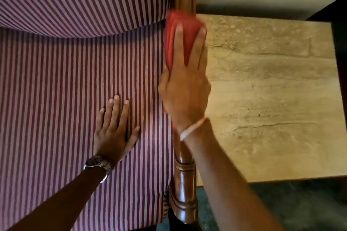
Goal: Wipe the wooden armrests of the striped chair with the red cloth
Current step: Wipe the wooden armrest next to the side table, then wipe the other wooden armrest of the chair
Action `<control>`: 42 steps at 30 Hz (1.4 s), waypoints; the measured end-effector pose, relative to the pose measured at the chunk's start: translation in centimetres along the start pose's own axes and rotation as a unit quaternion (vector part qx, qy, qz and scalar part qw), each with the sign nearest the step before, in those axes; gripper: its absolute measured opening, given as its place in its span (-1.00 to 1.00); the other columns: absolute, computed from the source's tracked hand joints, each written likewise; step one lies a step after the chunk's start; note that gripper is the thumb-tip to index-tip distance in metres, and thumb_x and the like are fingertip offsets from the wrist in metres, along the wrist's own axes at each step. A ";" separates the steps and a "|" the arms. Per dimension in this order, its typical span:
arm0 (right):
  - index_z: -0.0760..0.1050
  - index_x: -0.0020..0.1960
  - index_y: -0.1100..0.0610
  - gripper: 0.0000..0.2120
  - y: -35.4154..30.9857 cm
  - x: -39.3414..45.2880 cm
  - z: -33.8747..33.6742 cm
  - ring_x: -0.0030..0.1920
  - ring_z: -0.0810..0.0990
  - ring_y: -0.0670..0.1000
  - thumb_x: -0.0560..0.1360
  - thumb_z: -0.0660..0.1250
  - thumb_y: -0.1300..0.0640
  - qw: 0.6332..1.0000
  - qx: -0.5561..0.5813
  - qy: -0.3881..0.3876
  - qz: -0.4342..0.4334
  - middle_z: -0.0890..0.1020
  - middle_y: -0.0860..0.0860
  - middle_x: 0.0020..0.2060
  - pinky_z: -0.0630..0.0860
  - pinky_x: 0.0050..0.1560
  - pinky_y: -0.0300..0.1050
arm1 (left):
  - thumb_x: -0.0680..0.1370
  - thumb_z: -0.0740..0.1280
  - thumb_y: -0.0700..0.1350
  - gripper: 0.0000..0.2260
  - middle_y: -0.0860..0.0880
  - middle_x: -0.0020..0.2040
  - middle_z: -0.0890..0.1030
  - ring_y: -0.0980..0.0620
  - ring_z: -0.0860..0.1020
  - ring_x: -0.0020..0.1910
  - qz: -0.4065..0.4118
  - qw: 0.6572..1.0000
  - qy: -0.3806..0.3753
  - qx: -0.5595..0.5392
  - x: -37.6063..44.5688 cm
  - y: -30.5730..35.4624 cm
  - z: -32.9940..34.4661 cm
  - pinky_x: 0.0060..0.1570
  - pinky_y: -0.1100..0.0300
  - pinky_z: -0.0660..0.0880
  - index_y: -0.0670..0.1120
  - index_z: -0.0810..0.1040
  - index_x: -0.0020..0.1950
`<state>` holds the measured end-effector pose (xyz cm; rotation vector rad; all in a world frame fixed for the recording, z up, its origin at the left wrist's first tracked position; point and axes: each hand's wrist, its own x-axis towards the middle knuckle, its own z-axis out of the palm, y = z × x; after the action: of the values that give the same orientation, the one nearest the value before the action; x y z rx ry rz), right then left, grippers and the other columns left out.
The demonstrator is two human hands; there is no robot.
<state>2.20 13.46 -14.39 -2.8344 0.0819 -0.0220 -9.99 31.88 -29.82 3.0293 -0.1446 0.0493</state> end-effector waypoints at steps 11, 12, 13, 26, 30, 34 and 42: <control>0.01 0.62 -0.33 -0.41 2.6 -9.3 -4.5 0.43 0.50 -0.18 0.66 0.16 -0.21 0.907 0.367 -0.096 0.182 0.29 -0.02 0.59 0.61 0.27 -0.14 | 0.57 0.06 0.35 -0.37 -0.09 -0.04 0.68 -0.06 0.64 0.00 -0.239 0.837 -0.057 -0.489 3.4 8.2 -10.8 0.08 0.09 0.48 -0.13 0.67 0.07; 0.14 0.59 -0.29 -0.45 3.0 -8.9 -5.2 0.22 0.60 -0.35 0.65 0.22 -0.15 0.881 0.413 -0.084 0.216 0.49 -0.11 0.41 0.65 0.09 -0.30 | 0.53 0.10 0.39 -0.43 -0.02 -0.16 0.68 -0.01 0.63 -0.13 -0.274 0.778 -0.089 -0.558 3.7 9.1 -12.2 -0.03 0.05 0.52 -0.02 0.68 0.00; 0.27 0.55 -0.23 -0.50 3.6 -8.3 -5.9 0.05 0.66 -0.35 0.64 0.29 -0.06 0.865 0.433 -0.080 0.241 0.60 -0.16 0.25 0.65 -0.02 -0.32 | 0.48 0.18 0.40 -0.53 0.07 -0.21 0.68 0.07 0.63 -0.19 -0.288 0.736 -0.125 -0.599 3.6 10.1 -12.8 -0.09 0.07 0.54 0.08 0.67 -0.03; 0.62 0.24 0.07 -0.60 -9.3 -6.6 -7.6 0.11 0.75 0.04 0.47 0.47 0.37 0.802 0.513 -0.227 0.207 0.79 0.00 0.06 0.64 0.25 0.16 | 0.53 0.35 0.14 -0.75 0.06 -0.11 0.67 0.08 0.63 -0.16 -0.265 0.849 -0.012 -0.457 0.4 -1.3 -22.6 -0.10 0.05 0.57 0.05 0.52 0.11; 0.60 0.22 0.02 -0.65 -22.0 -7.7 -4.8 0.09 0.74 -0.04 0.51 0.46 0.33 0.767 0.556 -0.304 0.103 0.77 -0.03 0.07 0.71 0.16 0.03 | 0.54 0.39 0.12 -0.73 0.09 -0.08 0.61 0.10 0.57 -0.17 -0.306 0.895 0.081 -0.314 -3.2 -13.7 -27.9 -0.17 0.45 0.42 0.03 0.57 0.17; 0.57 0.28 0.14 -0.64 -34.3 -8.3 -0.7 0.06 0.75 -0.03 0.51 0.47 0.34 0.754 0.557 -0.345 0.047 0.75 0.02 0.07 0.71 0.14 -0.03 | 0.57 0.35 0.08 -0.69 -0.11 0.03 0.64 -0.09 0.59 -0.06 -0.371 0.894 0.134 -0.212 -6.2 -24.8 -30.1 -0.05 0.12 0.48 -0.04 0.56 0.25; 0.34 0.55 0.14 -0.55 -41.6 -10.5 11.3 0.16 0.63 -0.15 0.69 0.28 0.12 0.806 0.484 -0.340 0.005 0.64 0.02 0.25 0.61 0.17 -0.30 | 0.64 0.28 -0.04 -0.57 -0.28 0.33 0.43 -0.29 0.50 0.23 -0.412 0.898 0.061 -0.145 -7.6 -35.4 -23.8 0.12 -0.27 0.53 -0.19 0.39 0.46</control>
<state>-5.79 57.07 -12.67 -1.6738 -0.0641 0.7297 -14.80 70.26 -10.23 2.5284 1.0293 0.1279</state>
